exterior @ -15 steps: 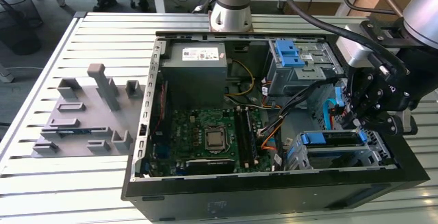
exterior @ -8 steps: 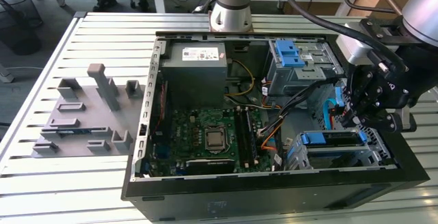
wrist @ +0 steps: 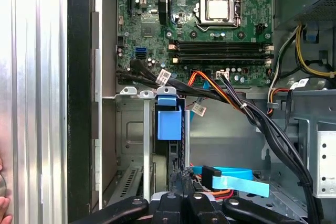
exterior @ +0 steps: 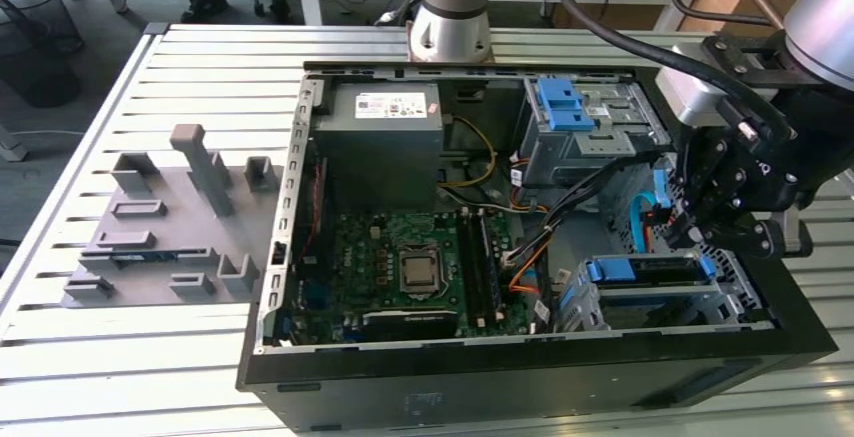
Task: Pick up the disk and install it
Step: 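Insert the first disk wire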
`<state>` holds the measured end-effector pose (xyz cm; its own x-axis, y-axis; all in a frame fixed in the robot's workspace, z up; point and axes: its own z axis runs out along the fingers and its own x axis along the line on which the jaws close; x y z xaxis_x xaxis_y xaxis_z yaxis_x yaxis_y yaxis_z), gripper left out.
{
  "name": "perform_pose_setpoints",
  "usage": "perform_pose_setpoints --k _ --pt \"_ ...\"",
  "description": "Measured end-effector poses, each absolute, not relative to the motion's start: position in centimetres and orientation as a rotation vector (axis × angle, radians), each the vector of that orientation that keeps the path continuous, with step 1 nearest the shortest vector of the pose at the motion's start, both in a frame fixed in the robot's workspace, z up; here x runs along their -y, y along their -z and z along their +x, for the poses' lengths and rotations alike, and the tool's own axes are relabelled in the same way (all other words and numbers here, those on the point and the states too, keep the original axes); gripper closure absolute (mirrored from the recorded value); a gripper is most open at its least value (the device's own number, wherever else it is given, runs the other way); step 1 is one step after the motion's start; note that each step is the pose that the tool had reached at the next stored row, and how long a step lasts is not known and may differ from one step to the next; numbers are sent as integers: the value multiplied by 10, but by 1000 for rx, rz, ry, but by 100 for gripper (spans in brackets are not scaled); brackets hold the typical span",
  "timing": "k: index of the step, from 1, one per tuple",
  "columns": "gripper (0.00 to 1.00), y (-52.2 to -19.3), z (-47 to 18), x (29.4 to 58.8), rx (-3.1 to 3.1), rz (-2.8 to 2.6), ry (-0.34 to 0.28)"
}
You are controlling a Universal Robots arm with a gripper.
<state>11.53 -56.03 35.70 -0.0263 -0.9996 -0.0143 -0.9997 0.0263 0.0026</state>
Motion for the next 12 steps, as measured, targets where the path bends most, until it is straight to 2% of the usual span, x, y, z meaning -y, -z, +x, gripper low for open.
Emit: perform_pose_setpoints --k 12 --pt "89 -357 115 552 -2230 -2173 9"
